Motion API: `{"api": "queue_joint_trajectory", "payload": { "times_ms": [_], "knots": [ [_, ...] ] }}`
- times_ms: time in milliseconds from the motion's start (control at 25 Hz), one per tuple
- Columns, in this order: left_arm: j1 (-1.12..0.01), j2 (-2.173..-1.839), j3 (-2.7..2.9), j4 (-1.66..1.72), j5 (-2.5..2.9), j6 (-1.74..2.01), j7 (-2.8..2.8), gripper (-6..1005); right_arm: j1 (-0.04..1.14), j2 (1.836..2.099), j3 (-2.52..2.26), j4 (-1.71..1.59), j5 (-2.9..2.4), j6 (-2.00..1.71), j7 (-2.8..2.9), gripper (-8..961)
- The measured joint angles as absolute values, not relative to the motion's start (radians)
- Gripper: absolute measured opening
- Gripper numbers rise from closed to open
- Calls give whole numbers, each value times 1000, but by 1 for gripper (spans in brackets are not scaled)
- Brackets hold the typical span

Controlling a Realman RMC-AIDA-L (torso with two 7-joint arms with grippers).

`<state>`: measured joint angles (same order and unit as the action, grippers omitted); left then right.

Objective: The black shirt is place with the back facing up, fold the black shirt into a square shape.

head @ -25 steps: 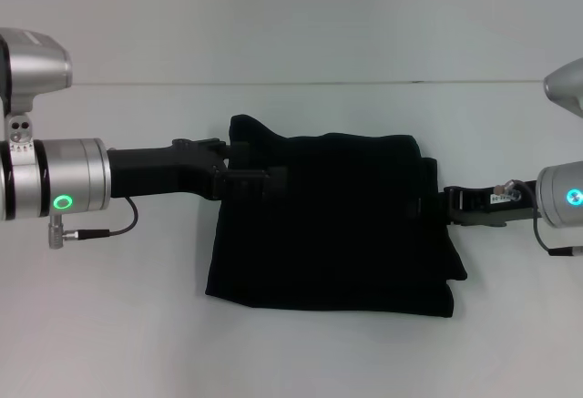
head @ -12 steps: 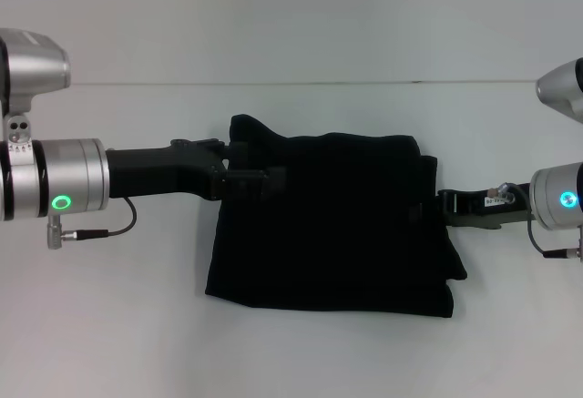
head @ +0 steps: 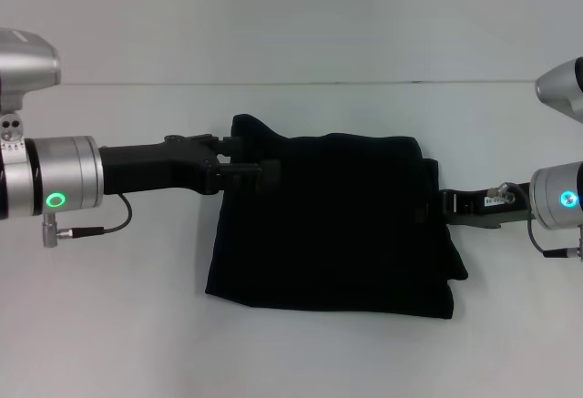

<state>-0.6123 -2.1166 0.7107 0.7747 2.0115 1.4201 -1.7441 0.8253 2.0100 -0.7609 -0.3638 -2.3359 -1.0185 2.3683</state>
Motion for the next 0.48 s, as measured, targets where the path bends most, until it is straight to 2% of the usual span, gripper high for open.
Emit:
{"api": "queue_joint_trajectory", "payload": {
  "times_ms": [40, 480],
  "knots": [
    [-612, -2116, 711, 775, 2011, 1420, -1744, 919, 825, 2010, -761, -364, -2336, -1019, 2368, 85],
    [-612, -2115, 710, 775, 2012, 1420, -1744, 920, 830, 2006, -759, -371, -2334, -985, 2363, 85]
  ]
}}
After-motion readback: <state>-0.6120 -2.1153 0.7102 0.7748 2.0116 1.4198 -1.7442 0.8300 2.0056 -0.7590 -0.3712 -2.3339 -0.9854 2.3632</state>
